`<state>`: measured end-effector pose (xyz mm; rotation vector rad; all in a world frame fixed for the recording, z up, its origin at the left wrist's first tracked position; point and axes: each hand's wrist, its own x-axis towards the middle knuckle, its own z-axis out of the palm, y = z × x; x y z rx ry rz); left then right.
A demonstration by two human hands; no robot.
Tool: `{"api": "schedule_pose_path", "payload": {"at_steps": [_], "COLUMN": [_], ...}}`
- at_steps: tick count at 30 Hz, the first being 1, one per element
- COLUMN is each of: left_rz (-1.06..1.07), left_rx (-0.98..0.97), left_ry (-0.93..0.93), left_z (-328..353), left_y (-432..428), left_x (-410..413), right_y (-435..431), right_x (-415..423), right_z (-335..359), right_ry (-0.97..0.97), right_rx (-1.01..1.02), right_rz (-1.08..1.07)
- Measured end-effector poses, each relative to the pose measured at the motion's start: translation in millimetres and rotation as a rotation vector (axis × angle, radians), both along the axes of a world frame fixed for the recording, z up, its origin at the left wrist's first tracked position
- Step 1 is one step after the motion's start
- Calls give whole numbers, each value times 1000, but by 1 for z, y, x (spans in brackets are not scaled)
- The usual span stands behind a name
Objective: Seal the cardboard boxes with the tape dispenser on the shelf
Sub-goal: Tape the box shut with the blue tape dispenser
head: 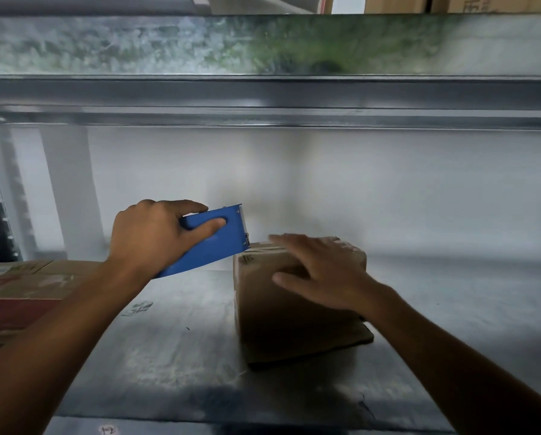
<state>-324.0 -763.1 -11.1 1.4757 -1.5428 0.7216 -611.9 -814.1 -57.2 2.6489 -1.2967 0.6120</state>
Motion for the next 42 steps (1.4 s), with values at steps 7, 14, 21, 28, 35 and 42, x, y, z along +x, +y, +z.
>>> {"api": "schedule_pose_path", "payload": {"at_steps": [7, 14, 21, 28, 35, 42], "left_rz": [-24, -109, -329, -558, -652, -647], "left_rx": [-8, -78, -63, -56, -63, -76], "left_ry": [-41, -13, 11, -191, -211, -193], "left_z": [-6, -11, -12, -11, -7, -5], "left_y": [-2, 3, 6, -3, -9, -7], "left_x": [10, 28, 32, 27, 23, 28], "right_y": [12, 10, -15, -17, -13, -3], "right_x": [51, 52, 15, 13, 40, 54], "right_z": [-19, -22, -35, -22, 17, 32], "right_ry": [-12, -127, -435, -810, -744, -855], "right_rx": [-142, -172, 159, 437, 497, 583], "right_rz": [-210, 41, 490, 414, 284, 310]}}
